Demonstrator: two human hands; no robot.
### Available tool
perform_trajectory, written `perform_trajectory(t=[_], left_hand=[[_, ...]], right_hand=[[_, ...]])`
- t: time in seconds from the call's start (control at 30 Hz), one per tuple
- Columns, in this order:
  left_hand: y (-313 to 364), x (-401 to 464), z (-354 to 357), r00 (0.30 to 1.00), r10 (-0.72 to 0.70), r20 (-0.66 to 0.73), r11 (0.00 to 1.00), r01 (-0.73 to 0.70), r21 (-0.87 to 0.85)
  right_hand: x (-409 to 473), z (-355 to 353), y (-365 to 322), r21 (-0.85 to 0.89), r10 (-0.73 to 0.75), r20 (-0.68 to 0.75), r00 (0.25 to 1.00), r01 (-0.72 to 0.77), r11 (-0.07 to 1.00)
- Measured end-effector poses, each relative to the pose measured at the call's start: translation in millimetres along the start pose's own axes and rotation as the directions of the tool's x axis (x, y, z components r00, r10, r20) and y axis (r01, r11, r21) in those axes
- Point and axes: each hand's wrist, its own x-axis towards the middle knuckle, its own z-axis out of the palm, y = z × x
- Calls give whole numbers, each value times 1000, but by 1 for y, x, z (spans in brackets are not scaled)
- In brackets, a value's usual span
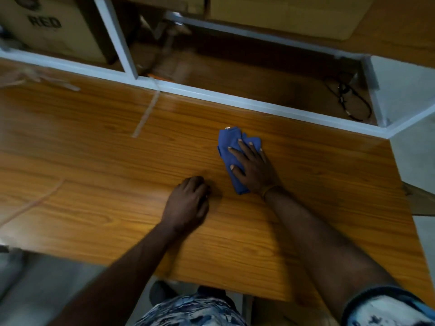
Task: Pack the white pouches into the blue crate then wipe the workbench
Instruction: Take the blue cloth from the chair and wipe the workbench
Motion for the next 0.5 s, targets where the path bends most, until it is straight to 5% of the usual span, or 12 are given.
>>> perform_trajectory(t=[0.3, 0.5], left_hand=[[-37, -55, -25, 996, -60, -63, 998, 61, 20], [-58, -94, -40, 982, -126, -138, 992, 125, -16]], right_hand=[[-30, 15, -107, 80, 4, 61, 998, -8, 997], [-56, 26, -171, 68, 133, 53, 990, -137, 988]])
